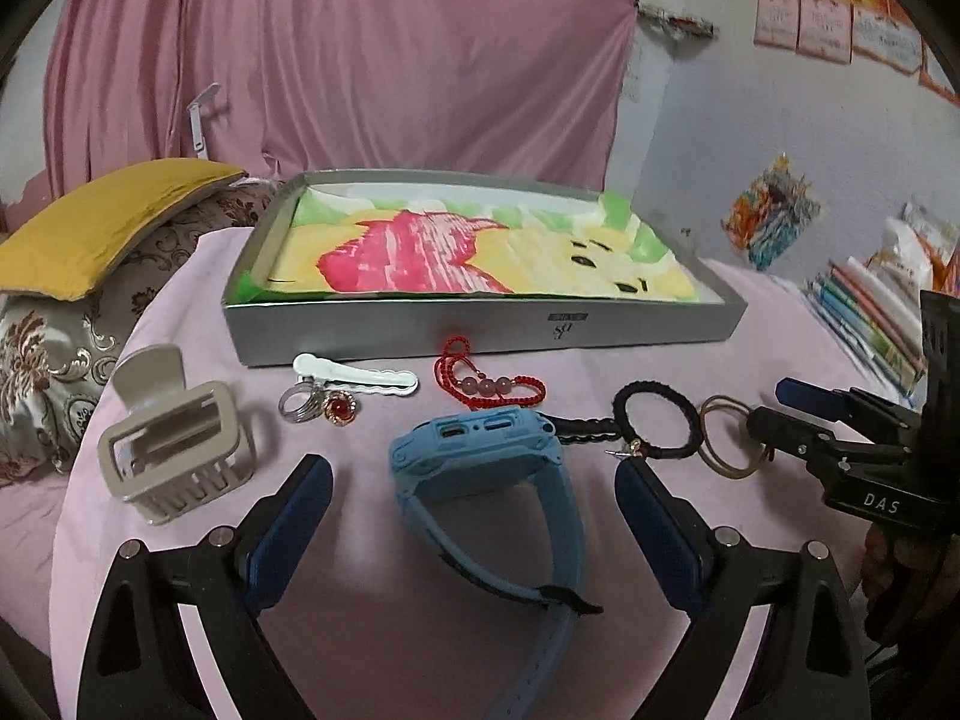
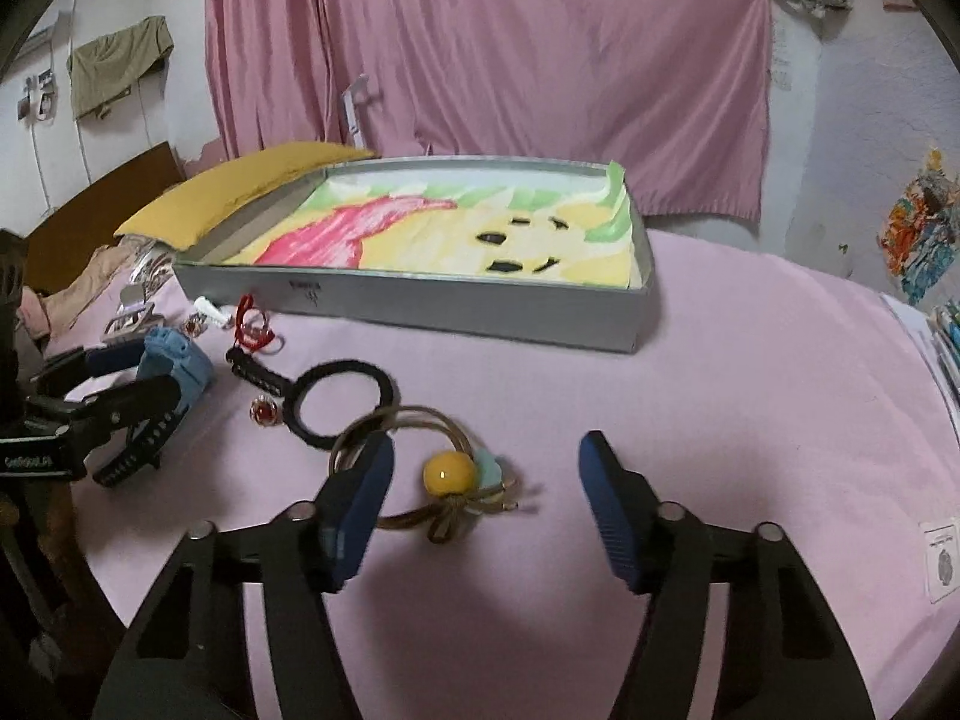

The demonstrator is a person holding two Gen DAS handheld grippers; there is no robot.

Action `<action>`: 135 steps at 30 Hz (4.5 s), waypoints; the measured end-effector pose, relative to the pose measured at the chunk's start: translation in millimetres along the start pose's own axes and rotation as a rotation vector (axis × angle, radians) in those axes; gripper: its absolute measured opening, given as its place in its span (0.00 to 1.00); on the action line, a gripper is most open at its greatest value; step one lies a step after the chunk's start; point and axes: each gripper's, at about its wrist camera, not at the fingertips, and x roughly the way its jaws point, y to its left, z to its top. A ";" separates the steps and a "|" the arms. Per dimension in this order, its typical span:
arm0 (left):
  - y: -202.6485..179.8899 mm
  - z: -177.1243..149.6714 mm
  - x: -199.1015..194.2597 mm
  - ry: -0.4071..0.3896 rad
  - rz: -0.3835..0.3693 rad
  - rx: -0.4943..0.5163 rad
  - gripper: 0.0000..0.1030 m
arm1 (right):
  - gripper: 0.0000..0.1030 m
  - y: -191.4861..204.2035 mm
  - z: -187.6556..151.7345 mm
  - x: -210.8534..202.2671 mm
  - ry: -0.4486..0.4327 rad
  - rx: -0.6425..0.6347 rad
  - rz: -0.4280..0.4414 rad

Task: Organize jewelry
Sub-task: 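Grasp the blue smartwatch with the left gripper while the right grasps the yellow-bead elastic, then lift the watch with the left gripper while the right carries the elastic over the tray, then open the left gripper onto the tray while the right releases the elastic beside the watch, then move the left gripper to the beige claw clip while the right approaches the black hair tie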

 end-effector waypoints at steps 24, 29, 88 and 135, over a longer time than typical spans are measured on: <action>-1.5 10.1 22.2 0.056 -0.014 0.026 0.56 | 0.25 14.3 -8.4 3.8 0.009 -0.089 0.004; -4.4 8.2 19.1 0.047 -0.034 0.042 0.56 | 0.25 14.6 -9.5 1.2 0.000 -0.093 0.026; 66.8 137.8 95.6 -0.002 0.056 -0.060 0.39 | 0.25 24.3 138.7 133.4 0.002 -0.009 0.129; 42.8 18.7 -56.8 -0.362 0.064 0.046 0.99 | 0.98 38.2 43.9 -48.8 -0.440 -0.076 0.053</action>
